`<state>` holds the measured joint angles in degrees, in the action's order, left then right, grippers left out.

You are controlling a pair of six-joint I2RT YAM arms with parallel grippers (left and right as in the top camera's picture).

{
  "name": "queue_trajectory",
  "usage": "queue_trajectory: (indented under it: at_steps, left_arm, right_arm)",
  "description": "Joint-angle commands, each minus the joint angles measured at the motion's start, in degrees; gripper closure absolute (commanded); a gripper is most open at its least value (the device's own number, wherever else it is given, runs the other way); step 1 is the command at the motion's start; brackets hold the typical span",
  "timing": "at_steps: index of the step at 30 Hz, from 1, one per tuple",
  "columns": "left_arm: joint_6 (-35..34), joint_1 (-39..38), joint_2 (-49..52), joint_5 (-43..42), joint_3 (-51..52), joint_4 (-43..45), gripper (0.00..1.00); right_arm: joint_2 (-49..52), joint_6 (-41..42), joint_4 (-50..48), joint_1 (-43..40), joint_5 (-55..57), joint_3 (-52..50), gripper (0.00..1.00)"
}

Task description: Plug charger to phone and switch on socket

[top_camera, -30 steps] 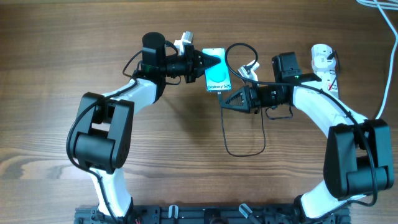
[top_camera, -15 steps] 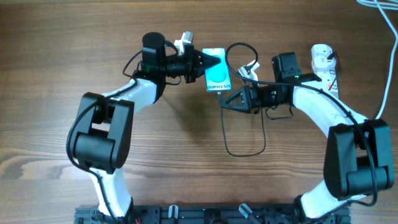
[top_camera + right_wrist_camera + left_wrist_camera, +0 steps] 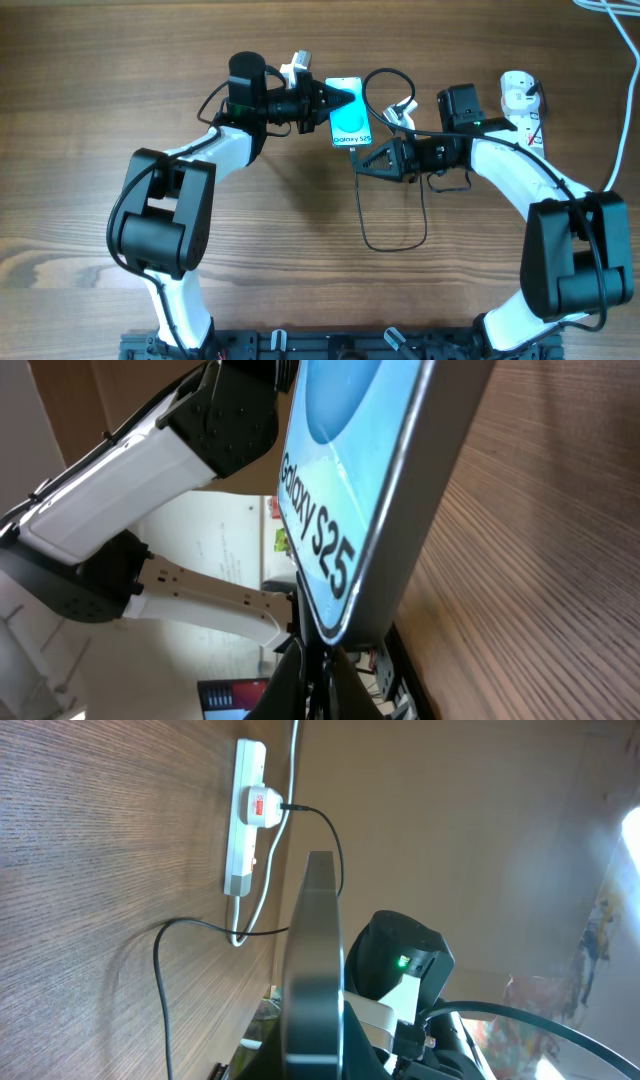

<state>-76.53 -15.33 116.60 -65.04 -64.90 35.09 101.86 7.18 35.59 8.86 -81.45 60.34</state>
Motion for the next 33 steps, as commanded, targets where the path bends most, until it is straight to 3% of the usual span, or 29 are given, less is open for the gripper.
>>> queue_trajectory:
  at_steps: [1, 33]
  left_arm:
    - [1.57, -0.20, 0.42, -1.55, -1.20, 0.52, 0.96]
    - [1.57, -0.20, 0.42, -1.55, -1.20, 0.55, 0.96]
  right_arm:
    - [-1.20, -1.99, 0.02, 0.28, -2.25, -0.09, 0.96]
    - [-1.20, 2.91, -1.68, 0.28, -0.92, -0.09, 0.95]
